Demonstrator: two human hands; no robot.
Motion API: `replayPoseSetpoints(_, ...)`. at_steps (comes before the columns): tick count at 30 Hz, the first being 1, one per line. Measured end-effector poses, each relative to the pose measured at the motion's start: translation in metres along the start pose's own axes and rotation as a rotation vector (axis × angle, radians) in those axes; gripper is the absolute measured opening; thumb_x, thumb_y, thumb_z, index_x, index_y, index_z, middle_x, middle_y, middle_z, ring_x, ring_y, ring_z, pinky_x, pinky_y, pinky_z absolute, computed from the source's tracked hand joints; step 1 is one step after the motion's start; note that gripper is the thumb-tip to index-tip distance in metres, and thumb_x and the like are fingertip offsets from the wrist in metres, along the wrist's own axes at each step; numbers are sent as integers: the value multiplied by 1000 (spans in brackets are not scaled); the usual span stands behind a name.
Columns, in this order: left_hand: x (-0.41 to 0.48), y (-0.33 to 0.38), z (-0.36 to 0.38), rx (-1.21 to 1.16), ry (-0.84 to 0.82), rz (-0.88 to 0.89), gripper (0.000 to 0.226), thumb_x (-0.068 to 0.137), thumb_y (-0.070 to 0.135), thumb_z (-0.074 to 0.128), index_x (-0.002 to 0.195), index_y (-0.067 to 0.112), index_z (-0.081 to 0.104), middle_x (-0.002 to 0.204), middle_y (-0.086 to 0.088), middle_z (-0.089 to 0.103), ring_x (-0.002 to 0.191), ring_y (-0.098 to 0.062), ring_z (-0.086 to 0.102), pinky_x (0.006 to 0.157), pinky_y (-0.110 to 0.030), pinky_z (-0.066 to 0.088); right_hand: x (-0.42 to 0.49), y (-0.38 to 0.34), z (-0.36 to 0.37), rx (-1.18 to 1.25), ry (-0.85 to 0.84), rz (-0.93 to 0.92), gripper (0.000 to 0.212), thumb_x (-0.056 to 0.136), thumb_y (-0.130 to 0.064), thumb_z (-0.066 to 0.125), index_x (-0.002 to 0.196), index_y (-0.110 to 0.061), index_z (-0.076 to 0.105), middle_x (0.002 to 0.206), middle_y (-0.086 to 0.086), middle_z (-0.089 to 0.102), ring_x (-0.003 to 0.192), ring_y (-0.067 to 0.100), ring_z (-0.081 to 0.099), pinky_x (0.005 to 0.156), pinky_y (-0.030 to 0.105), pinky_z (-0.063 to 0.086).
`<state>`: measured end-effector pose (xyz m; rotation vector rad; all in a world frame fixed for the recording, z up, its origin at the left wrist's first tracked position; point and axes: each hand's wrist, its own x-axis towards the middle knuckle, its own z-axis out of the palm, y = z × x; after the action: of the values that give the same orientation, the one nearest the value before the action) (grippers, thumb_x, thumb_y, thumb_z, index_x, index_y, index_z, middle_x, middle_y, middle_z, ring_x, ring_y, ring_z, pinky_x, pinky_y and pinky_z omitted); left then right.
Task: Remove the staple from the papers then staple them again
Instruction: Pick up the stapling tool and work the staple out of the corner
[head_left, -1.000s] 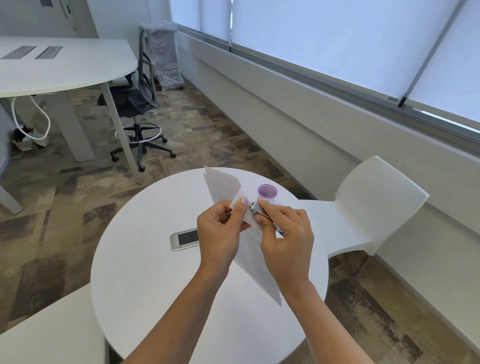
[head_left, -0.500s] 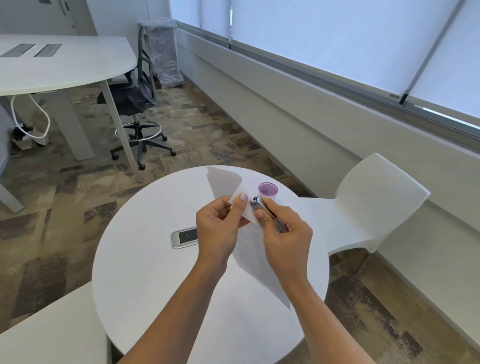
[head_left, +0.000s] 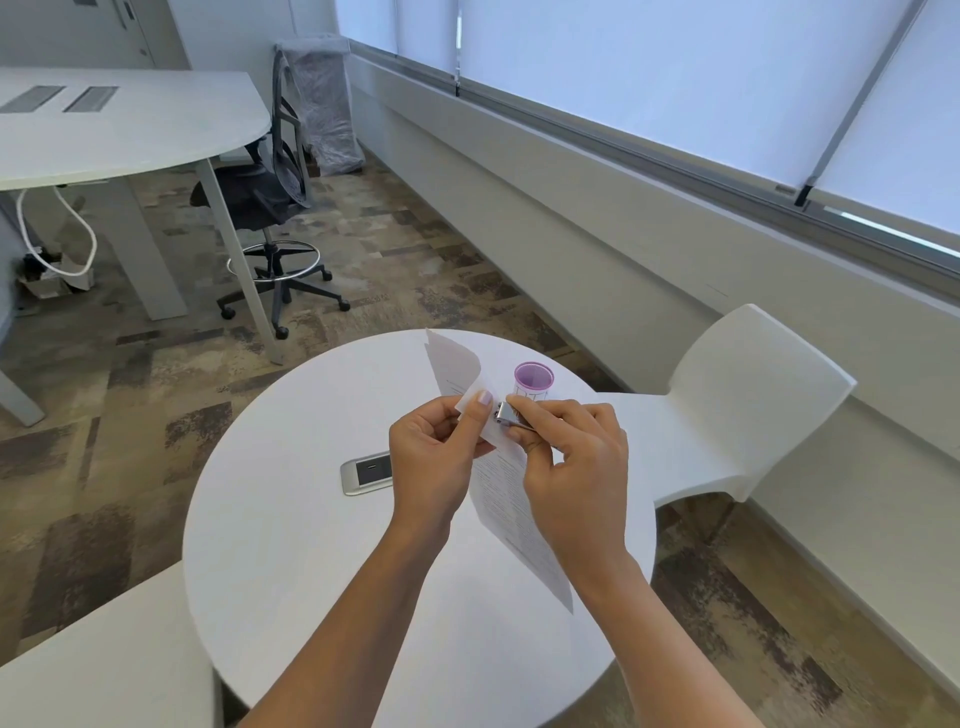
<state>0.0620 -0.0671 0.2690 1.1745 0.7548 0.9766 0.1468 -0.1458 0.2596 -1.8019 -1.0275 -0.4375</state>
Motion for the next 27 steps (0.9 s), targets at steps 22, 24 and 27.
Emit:
replayPoseSetpoints(22,-2,-2,2,-31,-15,25,14,87,25,71,76,30,79,82,4,78,75,-8,73,63,-15,53,-4,-4,7,344,-54,251,31,86,-14,69,114,-28,67,99,-33,60,93,8,62,80,18,49)
replayPoseSetpoints(24,-2,-1,2,-35,-14,16,12,87,25,71,78,29,78,83,5,78,75,-8,73,62,-15,53,-3,-3,7,366,-63,276,29,86,-15,69,113,-28,67,100,-31,61,95,8,63,81,17,49)
replayPoseSetpoints(27,0,-1,2,-34,6,-19,8,86,28,71,82,26,77,86,4,78,79,-14,74,64,-21,57,-4,-2,7,340,-62,275,29,87,-15,68,114,-24,68,101,-32,58,96,9,61,78,10,45)
